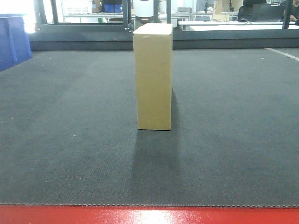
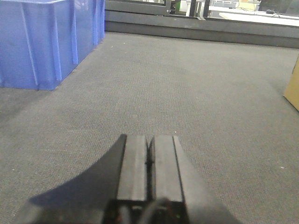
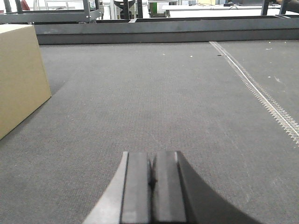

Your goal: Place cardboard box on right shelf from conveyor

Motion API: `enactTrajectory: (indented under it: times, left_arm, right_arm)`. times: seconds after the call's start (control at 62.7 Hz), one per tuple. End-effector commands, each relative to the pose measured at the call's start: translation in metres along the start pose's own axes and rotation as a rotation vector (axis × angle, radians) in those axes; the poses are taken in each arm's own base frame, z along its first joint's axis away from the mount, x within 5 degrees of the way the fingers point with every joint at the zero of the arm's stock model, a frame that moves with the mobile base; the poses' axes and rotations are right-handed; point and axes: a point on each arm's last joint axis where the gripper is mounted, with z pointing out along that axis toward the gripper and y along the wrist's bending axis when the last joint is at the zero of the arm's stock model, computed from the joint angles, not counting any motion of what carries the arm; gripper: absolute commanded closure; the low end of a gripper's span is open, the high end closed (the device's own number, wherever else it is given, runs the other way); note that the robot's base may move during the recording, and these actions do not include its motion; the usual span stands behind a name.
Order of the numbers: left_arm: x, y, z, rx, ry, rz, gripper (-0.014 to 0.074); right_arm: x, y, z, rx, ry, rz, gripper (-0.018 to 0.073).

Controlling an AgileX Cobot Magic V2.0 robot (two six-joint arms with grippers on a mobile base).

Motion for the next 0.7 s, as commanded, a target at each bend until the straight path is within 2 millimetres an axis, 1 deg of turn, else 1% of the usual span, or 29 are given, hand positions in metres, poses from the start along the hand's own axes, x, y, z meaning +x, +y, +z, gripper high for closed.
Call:
enactTrajectory:
  times: [0.0,0.686]
  left_arm:
    - [-0.0096,-0.0004,-0.0016,0.007,-0.103,-0.010,0.0715]
    - [-0.0096,-0.0004,-0.0016,0.007,-0.103,-0.010,0.0715]
  right_arm:
    - [-0.0105,0.0001,-0.0019,0.001,-0.112,-0.005,0.0503]
    - [-0.0114,0.0002,-0.0020,0.000,-0.120,-0.005,0.0503]
